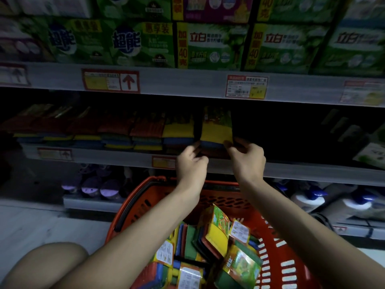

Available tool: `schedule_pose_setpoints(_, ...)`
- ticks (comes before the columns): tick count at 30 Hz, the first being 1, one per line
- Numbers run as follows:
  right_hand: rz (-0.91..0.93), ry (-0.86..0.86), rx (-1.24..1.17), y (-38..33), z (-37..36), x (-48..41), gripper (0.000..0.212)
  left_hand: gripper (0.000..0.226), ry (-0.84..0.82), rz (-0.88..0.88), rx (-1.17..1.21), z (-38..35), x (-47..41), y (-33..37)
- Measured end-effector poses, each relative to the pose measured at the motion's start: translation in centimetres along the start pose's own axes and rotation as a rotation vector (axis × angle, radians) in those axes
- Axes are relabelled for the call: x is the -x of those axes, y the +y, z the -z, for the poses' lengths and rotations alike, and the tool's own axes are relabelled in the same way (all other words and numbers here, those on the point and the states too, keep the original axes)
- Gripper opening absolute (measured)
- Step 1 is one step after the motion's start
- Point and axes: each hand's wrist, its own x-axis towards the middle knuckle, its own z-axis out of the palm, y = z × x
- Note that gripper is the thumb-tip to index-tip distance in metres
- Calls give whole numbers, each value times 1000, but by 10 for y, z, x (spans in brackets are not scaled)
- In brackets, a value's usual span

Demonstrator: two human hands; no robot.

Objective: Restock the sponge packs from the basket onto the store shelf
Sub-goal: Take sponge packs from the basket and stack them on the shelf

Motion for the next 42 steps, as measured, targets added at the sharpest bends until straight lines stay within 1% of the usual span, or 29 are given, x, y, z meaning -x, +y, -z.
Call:
schedule_pose_setpoints(2,-19,1,30,-2,-2,-2,36,26,10,43,33,1,2,4)
schedule_pose_setpoints(5,-41,-6,56,-5,-2,-7,34,18,34,81,55,2,3,7)
schedule_pose_setpoints(9,-94,-28,80,-7,-4,-11,37,30,54,147,96,3,7,10)
schedule_pose_setpoints(12,-89,3,57,-8,0,-9,28,19,104,185,188,8,2,8)
schedule_pose_setpoints(14,-94,62,38,-6,2,-1,20,23,154,235,245,13,-4,6)
schedule_pose_setpoints(15,-105,61,16,-5,1,5,17,21,176,263,276,15,-7,6)
schedule_pose_setpoints(18,-230,-62,-109,-4,-8,15,14,11,210,369,377,18,-11,8)
schedule_pose_setpoints(20,-337,-155,-177,-5,-14,17,15,7,231,403,414,18,-14,9)
schedule_pose_setpoints(23,-451,-173,-286,-4,-20,17,14,5,271,407,443,18,-18,7)
schedule_pose_setpoints(30,-579,-119,-414,-7,-20,10,17,10,315,410,479,23,-24,8)
schedule_pose_setpoints(33,-614,-99,-439,-7,-22,8,20,6,337,414,477,25,-28,6)
schedule_pose_setpoints(38,-634,-83,-453,-5,-26,5,20,11,353,403,460,27,-33,3)
schedule_pose_setpoints(42,-578,-97,-386,-3,-28,3,18,13,353,381,446,28,-34,4)
